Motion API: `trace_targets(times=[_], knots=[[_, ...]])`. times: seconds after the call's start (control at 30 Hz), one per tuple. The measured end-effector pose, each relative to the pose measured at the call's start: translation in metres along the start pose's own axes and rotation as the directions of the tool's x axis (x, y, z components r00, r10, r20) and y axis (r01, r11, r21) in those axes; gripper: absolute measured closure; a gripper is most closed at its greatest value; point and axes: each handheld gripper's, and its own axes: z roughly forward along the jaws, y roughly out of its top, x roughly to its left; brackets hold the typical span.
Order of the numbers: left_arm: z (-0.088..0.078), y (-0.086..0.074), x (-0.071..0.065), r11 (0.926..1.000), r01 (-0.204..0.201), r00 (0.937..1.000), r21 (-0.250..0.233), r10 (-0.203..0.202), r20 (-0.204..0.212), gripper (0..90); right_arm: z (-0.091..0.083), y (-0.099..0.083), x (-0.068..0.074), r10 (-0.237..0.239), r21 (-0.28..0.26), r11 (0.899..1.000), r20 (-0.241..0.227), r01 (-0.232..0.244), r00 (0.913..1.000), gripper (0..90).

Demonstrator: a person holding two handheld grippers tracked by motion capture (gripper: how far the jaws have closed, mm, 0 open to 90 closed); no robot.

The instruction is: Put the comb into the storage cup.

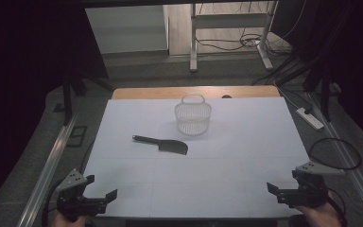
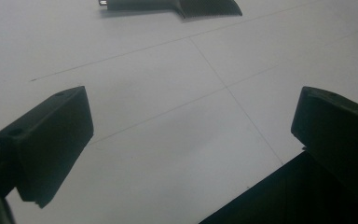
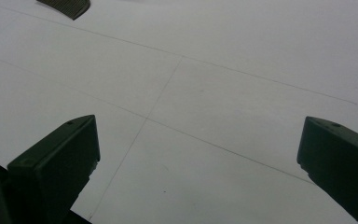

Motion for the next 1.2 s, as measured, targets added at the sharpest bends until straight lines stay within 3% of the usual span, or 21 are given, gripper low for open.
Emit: trace_targets(times=[0.2, 0.8, 1.2], knots=[[-0.0003, -0.0003, 0.0018, 0.9999, 0.014, 0.9999, 0.002, -0.014, 0.008, 0.0, 0.002, 0.001, 0.0034, -0.036, 0.013, 0.999, 0.006, 0.036, 0.9993, 0.0], [0.0018, 0.002, 0.0023, 0.9996, 0.021, 0.9996, 0.021, -0.021, 0.016, 0.0, 0.0031, 0.0011, 0.0066, -0.066, 0.026, 0.997, 0.013, 0.066, 0.9977, 0.0], [0.0069, 0.0071, 0.0017, 0.9996, 0.003, 0.9993, 0.028, -0.004, 0.036, 0.0, 0.0041, 0.0013, 0.0087, -0.085, 0.035, 0.996, 0.023, 0.084, 0.9962, 0.0]])
